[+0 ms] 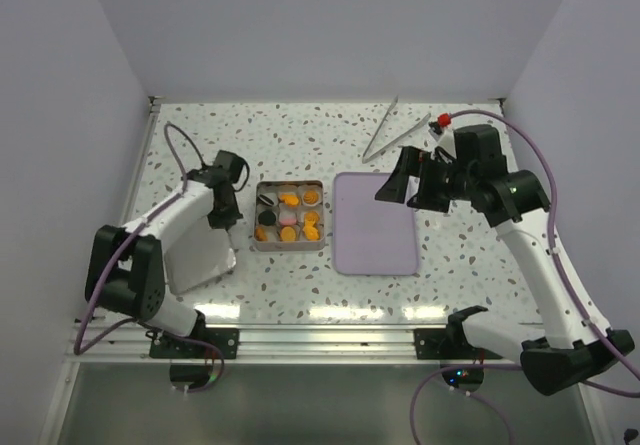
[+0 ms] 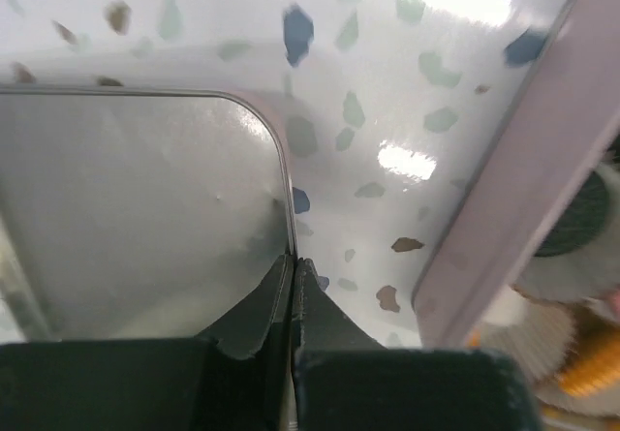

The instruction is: Pack the cookies

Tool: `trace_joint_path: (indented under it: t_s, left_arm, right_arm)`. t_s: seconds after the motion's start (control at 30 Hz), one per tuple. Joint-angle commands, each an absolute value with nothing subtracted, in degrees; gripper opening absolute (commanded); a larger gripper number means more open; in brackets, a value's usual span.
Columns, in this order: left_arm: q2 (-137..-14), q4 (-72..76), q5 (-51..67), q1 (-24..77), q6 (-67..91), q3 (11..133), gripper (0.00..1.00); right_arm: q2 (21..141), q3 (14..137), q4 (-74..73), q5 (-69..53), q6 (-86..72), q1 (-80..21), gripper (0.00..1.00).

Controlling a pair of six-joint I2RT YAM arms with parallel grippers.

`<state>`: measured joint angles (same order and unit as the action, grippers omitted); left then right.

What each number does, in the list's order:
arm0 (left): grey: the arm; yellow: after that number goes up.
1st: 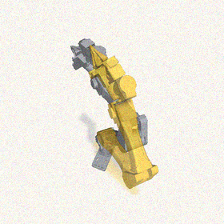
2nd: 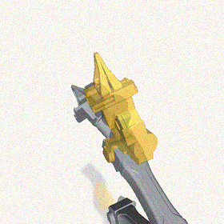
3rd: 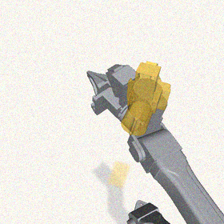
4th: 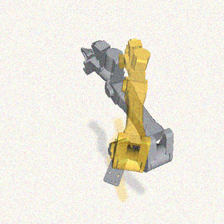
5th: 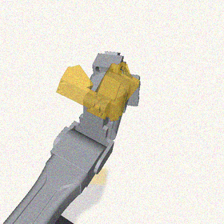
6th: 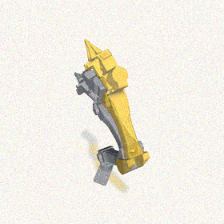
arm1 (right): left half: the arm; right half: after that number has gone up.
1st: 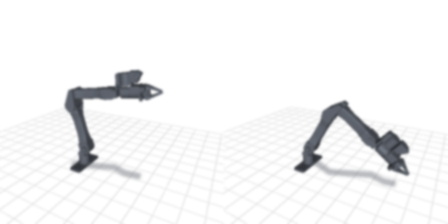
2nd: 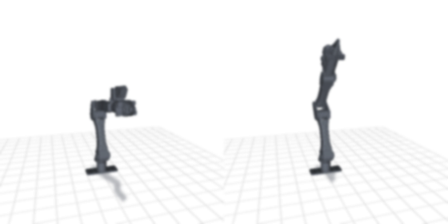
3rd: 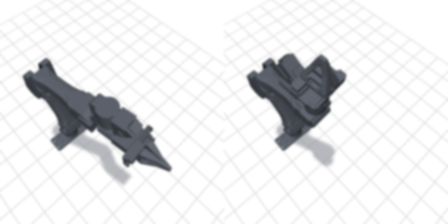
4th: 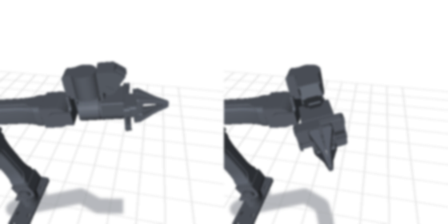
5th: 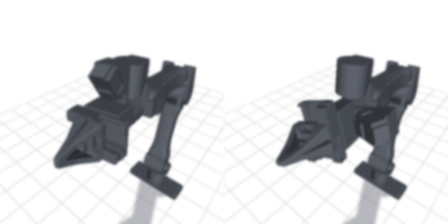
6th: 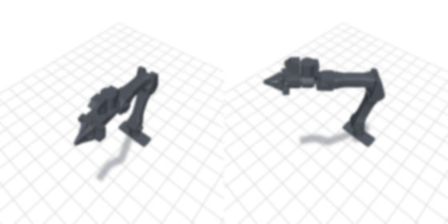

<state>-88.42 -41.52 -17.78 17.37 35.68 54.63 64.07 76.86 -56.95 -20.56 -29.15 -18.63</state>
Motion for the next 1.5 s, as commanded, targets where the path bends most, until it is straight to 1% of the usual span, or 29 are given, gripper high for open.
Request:
trace_joint_path:
  t_s: [0.0,0.03,0.1,0.13,0.17,0.2,0.23,0.27,0.3,0.33,0.37,0.4,0.43,0.5,0.53,0.6,0.63,0.67,0.7,0.73,0.8,0.83,0.87,0.93,1.07,1.3,1.4,1.43,1.47]
  left_arm:
    - [-79.5,-45.4,-16.4,12.0,31.2,65.8,0.00]
    - [-78.4,-45.9,-13.4,10.8,30.2,68.1,0.00]
    - [-75.7,-45.8,-10.4,8.6,27.5,75.7,0.00]
    - [-75.2,-45.5,-6.8,8.1,26.8,78.5,0.00]
    - [-74.4,-45.1,-4.4,7.5,25.8,83.7,0.00]
    - [-74.0,-44.5,-2.0,7.3,25.7,86.1,0.00]
    - [-73.7,-43.1,3.8,7.1,25.8,88.3,0.00]
    - [-73.0,-42.0,7.2,6.6,26.3,92.1,0.00]
    - [-72.6,-40.8,10.6,6.5,27.4,93.7,0.00]
    - [-71.7,-37.7,16.9,6.4,28.3,95.0,0.00]
    - [-71.4,-35.8,19.8,6.4,30.7,96.6,0.00]
    - [-70.8,-33.6,22.6,6.3,32.4,96.8,0.00]
    - [-70.1,-28.6,28.2,6.1,34.3,96.8,0.00]
    - [-69.8,-23.2,33.6,6.0,40.7,96.3,0.00]
    - [-69.8,-16.2,39.1,6.0,43.4,95.7,0.00]
    - [-68.8,-6.3,44.0,5.9,53.6,91.3,0.00]
    - [-68.3,5.1,47.7,5.9,57.4,89.7,0.00]
    - [-68.2,10.0,48.9,5.8,64.9,86.8,0.00]
    - [-68.3,14.7,49.8,5.8,68.3,85.6,0.00]
    - [-68.5,22.9,51.2,5.7,71.6,84.6,0.00]
    - [-69.1,29.6,51.9,5.6,79.9,82.4,0.00]
    - [-69.3,35.9,52.3,5.6,82.4,81.8,0.00]
    - [-69.8,39.2,52.3,5.6,87.3,80.5,0.00]
    - [-70.4,47.0,52.1,5.5,91.4,78.9,0.00]
    - [-70.8,53.6,51.6,5.5,97.6,77.7,0.00]
    - [-70.6,60.8,50.3,5.5,102.2,73.0,0.00]
    - [-70.6,61.3,50.1,5.5,102.5,71.6,0.00]
    - [-70.7,61.3,50.1,5.5,102.4,71.4,0.00]
    - [-70.7,61.3,50.0,5.5,102.3,71.2,0.00]
  right_arm:
    - [64.9,81.4,-51.3,-28.5,-33.9,-18.5,0.99]
    - [65.0,81.3,-48.9,-33.2,-35.7,-18.5,0.99]
    - [65.7,78.8,-37.7,-38.6,-43.6,-18.5,0.99]
    - [66.2,77.2,-32.1,-44.2,-47.3,-18.5,0.99]
    - [66.7,73.3,-18.3,-47.0,-56.9,-18.5,0.99]
    - [67.2,71.6,-11.3,-48.8,-61.7,-18.5,0.99]
    - [69.0,70.4,-4.9,-49.9,-65.9,-18.5,0.99]
    - [70.0,69.6,4.8,-51.2,-71.7,-18.5,0.99]
    - [71.2,70.2,7.4,-51.7,-73.2,-18.5,0.99]
    - [73.3,72.5,9.2,-52.0,-73.8,-18.5,0.99]
    - [74.6,73.8,9.7,-52.5,-73.7,-18.6,0.99]
    - [75.6,75.0,10.2,-52.7,-74.0,-18.6,0.99]
    - [77.7,76.6,13.0,-53.0,-75.7,-18.7,0.99]
    - [79.8,77.7,17.5,-53.8,-78.6,-18.8,0.99]
    - [81.0,78.3,22.7,-53.9,-80.3,-18.9,0.99]
    - [84.7,78.6,28.8,-53.9,-86.3,-19.1,0.99]
    - [85.9,78.6,35.2,-53.8,-90.3,-19.0,0.99]
    - [88.5,78.7,38.2,-53.7,-92.2,-19.1,0.99]
    - [89.8,79.1,40.9,-53.6,-93.9,-19.1,0.99]
    - [91.0,80.2,45.3,-53.7,-96.6,-19.1,0.99]
    - [94.7,81.6,49.1,-53.7,-99.0,-19.2,0.99]
    - [96.0,83.3,51.4,-53.8,-100.4,-19.2,0.99]
    - [96.9,84.1,52.1,-54.0,-100.8,-19.1,0.99]
    - [99.5,86.6,52.5,-54.2,-101.2,-19.1,0.99]
    - [102.2,88.9,52.4,-54.5,-101.3,-19.1,0.99]
    - [104.4,90.4,54.0,-55.0,-102.6,-20.8,0.98]
    - [104.1,89.8,55.5,-55.5,-103.4,-21.9,0.95]
    - [103.9,89.0,57.7,-55.5,-104.8,-22.2,0.92]
    - [103.5,88.6,59.0,-55.5,-105.7,-22.4,0.87]
